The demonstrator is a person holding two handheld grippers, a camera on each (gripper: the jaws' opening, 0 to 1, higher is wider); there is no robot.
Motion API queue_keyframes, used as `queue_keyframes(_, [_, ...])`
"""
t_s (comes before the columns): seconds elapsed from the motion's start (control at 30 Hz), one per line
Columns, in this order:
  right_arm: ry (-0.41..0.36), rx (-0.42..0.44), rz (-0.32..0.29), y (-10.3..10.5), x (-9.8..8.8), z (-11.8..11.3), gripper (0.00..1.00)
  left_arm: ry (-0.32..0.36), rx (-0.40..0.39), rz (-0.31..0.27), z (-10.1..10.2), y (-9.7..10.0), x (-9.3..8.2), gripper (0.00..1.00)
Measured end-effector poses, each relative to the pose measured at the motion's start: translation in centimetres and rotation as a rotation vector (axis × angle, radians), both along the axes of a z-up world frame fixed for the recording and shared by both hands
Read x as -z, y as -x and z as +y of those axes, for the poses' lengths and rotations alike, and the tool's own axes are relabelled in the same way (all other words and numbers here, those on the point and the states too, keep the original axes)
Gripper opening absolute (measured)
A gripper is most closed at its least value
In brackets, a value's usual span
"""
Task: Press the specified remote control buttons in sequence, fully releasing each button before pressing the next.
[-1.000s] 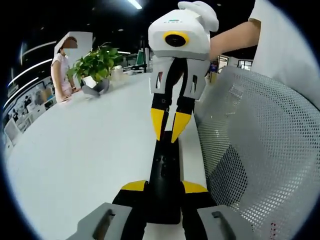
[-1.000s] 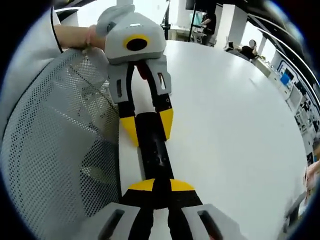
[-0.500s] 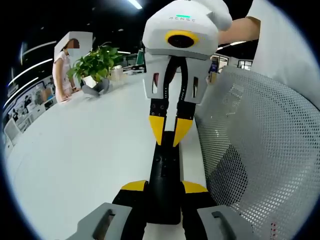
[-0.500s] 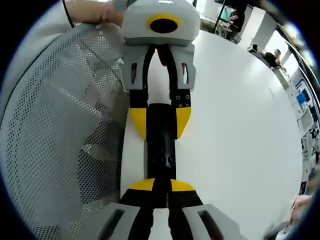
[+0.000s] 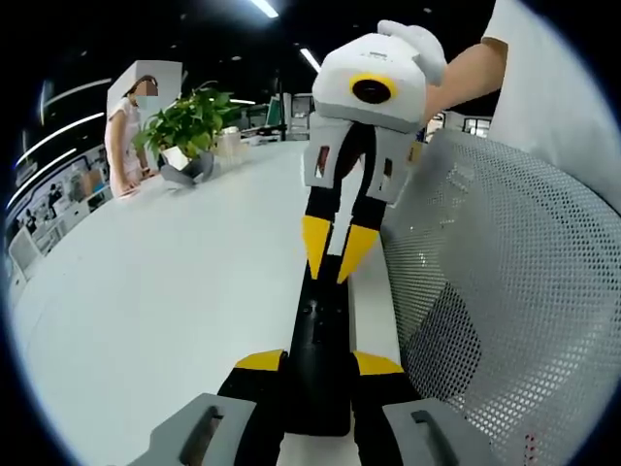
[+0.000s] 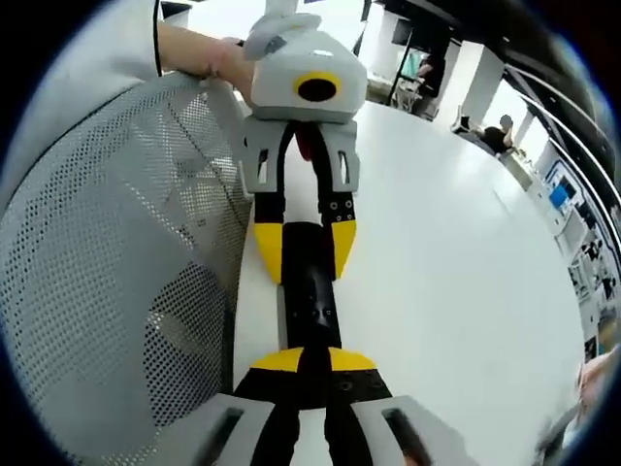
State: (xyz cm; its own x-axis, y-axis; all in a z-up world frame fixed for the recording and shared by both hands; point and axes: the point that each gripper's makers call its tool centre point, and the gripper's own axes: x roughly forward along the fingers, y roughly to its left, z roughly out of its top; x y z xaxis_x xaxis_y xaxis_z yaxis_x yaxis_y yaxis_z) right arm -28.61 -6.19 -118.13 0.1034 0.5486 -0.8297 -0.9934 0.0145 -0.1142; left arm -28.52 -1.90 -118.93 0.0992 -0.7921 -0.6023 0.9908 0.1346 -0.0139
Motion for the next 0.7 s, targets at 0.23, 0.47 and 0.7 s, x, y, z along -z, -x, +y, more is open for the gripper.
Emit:
queue_keyframes(0.23, [0.006,-0.014,0.065,-0.08,0.0,0.45,0.06,0.004,-0.001,0.001,0.0,0.0,0.01,0.25])
queue_keyframes(0.47, [0.069,-0.078,0.107,0.1,0.15,0.64,0.06,0.006,-0.003,0.001,-0.02,0.02,0.0,0.25])
queue_keyframes(0.7, [0.217,-0.105,0.124,0.17,0.39,0.7,0.05,0.006,-0.003,0.001,-0.03,0.04,-0.01,0.25])
